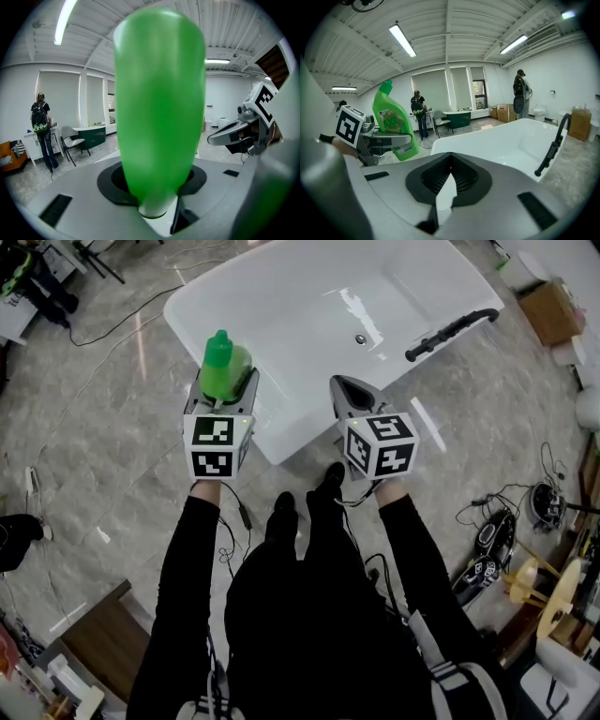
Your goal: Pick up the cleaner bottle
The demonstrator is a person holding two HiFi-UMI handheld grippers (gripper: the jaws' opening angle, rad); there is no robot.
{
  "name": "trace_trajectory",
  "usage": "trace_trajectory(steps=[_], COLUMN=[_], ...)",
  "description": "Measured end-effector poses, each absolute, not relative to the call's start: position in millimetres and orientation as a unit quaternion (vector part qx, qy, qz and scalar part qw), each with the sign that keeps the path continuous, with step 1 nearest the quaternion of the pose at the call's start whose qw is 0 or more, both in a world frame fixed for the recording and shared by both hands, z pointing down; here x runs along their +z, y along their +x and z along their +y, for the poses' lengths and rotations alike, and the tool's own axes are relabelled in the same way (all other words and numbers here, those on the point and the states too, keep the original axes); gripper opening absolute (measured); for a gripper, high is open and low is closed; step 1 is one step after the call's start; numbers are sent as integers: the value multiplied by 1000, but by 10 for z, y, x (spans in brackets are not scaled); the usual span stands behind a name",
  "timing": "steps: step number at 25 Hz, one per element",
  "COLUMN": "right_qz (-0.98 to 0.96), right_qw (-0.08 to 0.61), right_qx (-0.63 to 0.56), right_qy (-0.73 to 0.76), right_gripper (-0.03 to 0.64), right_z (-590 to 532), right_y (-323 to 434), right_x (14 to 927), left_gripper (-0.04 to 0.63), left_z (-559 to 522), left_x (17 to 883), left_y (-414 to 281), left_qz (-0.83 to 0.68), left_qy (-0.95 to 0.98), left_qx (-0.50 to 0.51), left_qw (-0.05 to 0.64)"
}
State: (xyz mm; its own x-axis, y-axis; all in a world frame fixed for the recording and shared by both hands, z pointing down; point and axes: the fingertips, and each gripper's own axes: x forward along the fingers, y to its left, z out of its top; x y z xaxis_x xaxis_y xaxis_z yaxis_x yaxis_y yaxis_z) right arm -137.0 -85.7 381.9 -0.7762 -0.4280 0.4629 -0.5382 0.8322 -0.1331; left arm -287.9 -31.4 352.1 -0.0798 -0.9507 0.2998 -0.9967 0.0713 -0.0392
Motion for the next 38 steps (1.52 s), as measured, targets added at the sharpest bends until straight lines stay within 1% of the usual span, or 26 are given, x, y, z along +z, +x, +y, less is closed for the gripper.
trace_trajectory(steps=[20, 38], right_qz=[-938, -940], right_qw=[212, 210], right_qx=[106, 108], right_qy=[254, 246], right_gripper=[2, 1], right_z=[-560, -440], right_y=[-1476, -1549], right_x=[3731, 3723], left_gripper=[190, 190], left_z=[84, 136], left_x=[3515, 3508], left_y=[-2851, -2869], left_qz=[-715, -720], left_qy=[681, 676], left_qx=[118, 106], left_qw=[103, 113])
